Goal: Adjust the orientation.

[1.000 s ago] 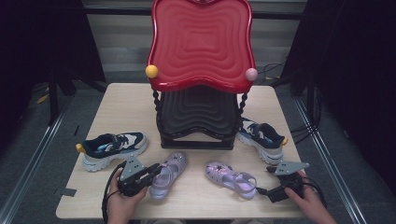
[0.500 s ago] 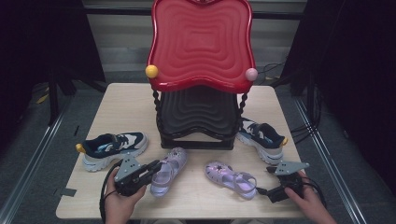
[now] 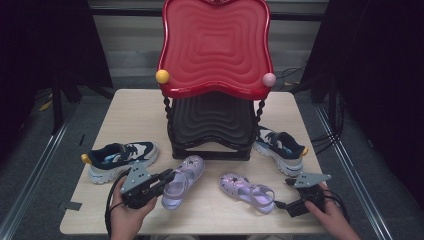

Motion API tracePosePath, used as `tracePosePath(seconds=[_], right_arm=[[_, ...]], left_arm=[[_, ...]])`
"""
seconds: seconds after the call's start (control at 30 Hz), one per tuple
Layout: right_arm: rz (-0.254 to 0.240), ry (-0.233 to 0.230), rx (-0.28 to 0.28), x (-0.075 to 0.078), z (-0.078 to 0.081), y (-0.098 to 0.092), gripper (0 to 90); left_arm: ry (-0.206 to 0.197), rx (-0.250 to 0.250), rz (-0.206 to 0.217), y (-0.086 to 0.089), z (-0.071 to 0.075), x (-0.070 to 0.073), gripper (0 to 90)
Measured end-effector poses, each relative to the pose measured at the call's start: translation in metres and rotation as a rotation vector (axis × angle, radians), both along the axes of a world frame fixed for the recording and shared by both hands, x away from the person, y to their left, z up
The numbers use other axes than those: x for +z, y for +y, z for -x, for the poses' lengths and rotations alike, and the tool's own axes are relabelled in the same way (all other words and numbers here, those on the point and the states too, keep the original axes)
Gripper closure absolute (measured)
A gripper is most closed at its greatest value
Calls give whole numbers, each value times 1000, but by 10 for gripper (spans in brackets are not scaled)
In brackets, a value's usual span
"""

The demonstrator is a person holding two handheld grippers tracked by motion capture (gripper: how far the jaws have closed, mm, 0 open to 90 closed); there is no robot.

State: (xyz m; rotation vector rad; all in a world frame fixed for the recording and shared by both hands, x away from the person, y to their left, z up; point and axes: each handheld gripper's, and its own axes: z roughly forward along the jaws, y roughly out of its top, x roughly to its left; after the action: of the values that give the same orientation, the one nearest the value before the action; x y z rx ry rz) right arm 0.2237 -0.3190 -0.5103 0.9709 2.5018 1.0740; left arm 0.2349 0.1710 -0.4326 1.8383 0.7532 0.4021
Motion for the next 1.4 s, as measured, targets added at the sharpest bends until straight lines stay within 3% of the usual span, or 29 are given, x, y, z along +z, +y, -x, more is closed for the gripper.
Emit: tracePosePath(seconds=[0.37, 0.83, 1.4], right_arm=[[0, 0, -1, 0, 0, 0, 75], [0, 0, -1, 0, 0, 0, 74], [0, 0, -2, 0, 0, 0, 74]], left_arm=[[-29, -3, 15, -7, -3, 12, 825], [-84, 28, 39, -19, -12, 41, 825], [-125, 70, 60, -40, -29, 53, 825]])
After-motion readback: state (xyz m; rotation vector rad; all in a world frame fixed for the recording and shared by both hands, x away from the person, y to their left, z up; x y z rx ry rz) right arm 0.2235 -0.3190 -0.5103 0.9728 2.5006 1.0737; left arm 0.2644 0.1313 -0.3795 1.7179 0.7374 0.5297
